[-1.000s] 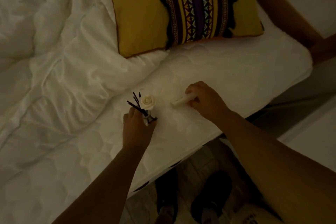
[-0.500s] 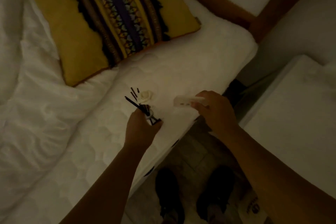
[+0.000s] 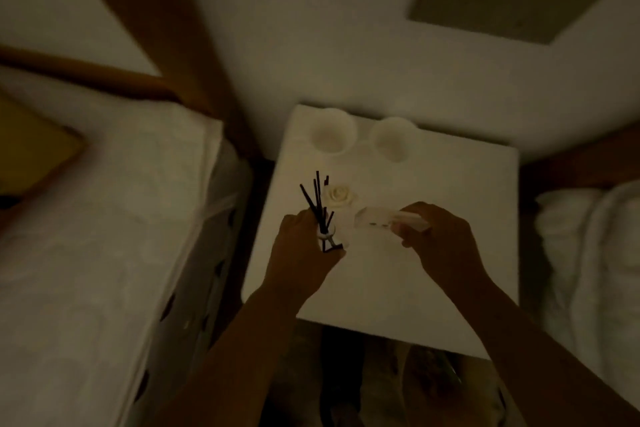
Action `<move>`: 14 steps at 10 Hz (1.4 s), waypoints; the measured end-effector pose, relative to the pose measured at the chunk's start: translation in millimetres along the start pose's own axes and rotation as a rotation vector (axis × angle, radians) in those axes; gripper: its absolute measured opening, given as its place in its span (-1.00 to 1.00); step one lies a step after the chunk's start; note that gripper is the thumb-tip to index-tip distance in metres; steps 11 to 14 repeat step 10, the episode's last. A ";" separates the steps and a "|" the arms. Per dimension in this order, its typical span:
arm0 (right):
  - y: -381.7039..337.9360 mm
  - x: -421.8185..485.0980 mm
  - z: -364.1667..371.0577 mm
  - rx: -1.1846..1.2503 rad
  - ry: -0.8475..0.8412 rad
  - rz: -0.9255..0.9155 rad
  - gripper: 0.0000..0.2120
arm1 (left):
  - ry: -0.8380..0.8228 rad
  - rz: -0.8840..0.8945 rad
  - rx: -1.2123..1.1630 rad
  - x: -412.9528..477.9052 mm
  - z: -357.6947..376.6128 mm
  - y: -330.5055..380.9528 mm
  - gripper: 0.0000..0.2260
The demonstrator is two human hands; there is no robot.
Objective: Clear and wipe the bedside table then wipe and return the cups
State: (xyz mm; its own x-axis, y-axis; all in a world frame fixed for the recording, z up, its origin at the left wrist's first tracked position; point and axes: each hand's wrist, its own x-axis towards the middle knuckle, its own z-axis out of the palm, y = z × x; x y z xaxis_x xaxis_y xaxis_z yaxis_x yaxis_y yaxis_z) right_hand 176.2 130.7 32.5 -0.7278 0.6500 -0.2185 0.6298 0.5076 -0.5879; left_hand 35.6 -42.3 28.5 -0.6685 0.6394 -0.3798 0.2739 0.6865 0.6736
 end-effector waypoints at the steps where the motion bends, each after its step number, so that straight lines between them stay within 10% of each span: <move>1: 48.0 -7.3 -20.1 0.009 0.048 0.091 -0.77 | -0.047 0.126 0.046 22.4 36.6 35.0 -0.52; 6: 152.3 34.3 -57.9 0.030 0.131 0.277 -0.80 | -0.046 0.342 0.210 115.0 141.1 114.3 -0.62; 14: 143.9 88.6 -77.6 0.156 0.278 0.325 -0.52 | -0.010 0.175 -0.098 159.9 151.1 137.3 -0.48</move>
